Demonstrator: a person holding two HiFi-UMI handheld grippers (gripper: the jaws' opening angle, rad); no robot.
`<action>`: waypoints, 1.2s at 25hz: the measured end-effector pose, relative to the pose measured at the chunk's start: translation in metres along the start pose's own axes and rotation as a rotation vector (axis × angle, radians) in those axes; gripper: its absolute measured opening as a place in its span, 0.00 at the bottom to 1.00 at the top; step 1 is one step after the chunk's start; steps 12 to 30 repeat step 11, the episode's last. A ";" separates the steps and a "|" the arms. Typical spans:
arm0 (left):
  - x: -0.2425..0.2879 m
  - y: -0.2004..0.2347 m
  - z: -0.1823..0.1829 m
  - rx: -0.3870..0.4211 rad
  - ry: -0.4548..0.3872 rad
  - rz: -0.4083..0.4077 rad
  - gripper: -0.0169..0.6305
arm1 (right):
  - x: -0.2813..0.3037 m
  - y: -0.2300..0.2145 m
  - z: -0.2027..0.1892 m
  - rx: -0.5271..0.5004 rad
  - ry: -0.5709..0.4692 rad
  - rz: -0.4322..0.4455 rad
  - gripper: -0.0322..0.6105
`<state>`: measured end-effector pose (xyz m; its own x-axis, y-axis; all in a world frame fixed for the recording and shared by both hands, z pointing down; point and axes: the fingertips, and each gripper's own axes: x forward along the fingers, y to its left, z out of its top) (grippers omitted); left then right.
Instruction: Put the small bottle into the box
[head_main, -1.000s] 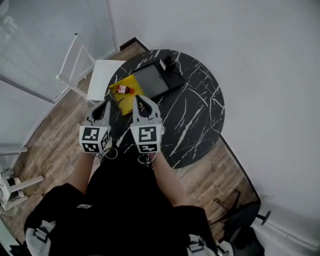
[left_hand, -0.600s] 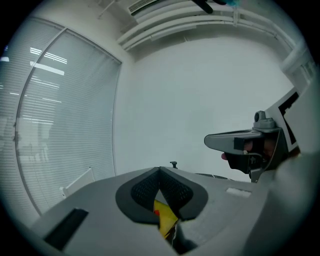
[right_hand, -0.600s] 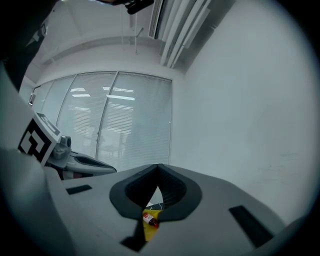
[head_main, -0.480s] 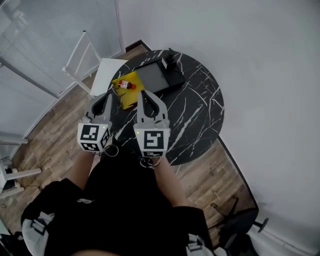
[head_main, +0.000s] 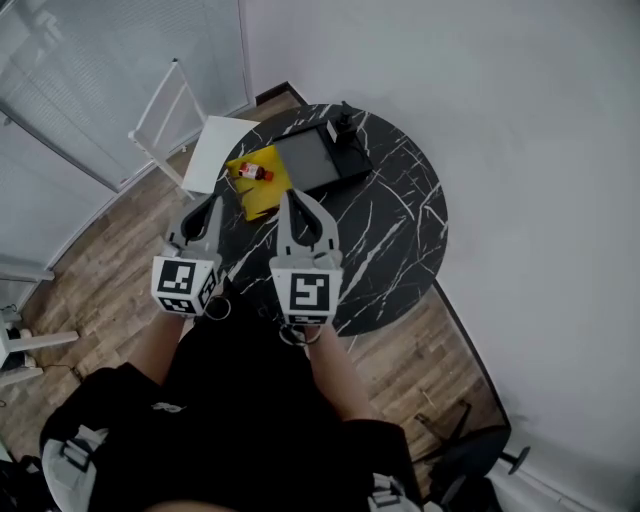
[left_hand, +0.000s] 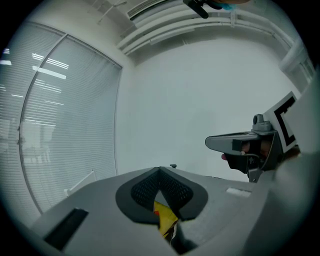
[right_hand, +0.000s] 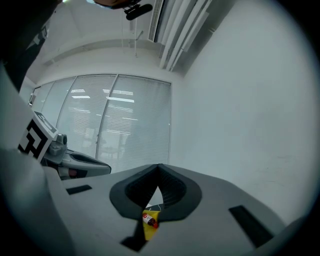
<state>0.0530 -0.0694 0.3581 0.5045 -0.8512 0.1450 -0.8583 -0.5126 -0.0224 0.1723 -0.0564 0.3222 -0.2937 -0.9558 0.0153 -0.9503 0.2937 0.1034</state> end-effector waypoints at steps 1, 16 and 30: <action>0.000 0.001 0.001 0.001 0.000 0.000 0.03 | 0.001 0.001 0.001 -0.003 0.002 0.001 0.04; 0.000 0.004 0.007 0.008 -0.015 -0.006 0.03 | 0.004 0.003 0.007 -0.033 -0.001 0.003 0.04; 0.000 0.004 0.007 0.008 -0.015 -0.006 0.03 | 0.004 0.003 0.007 -0.033 -0.001 0.003 0.04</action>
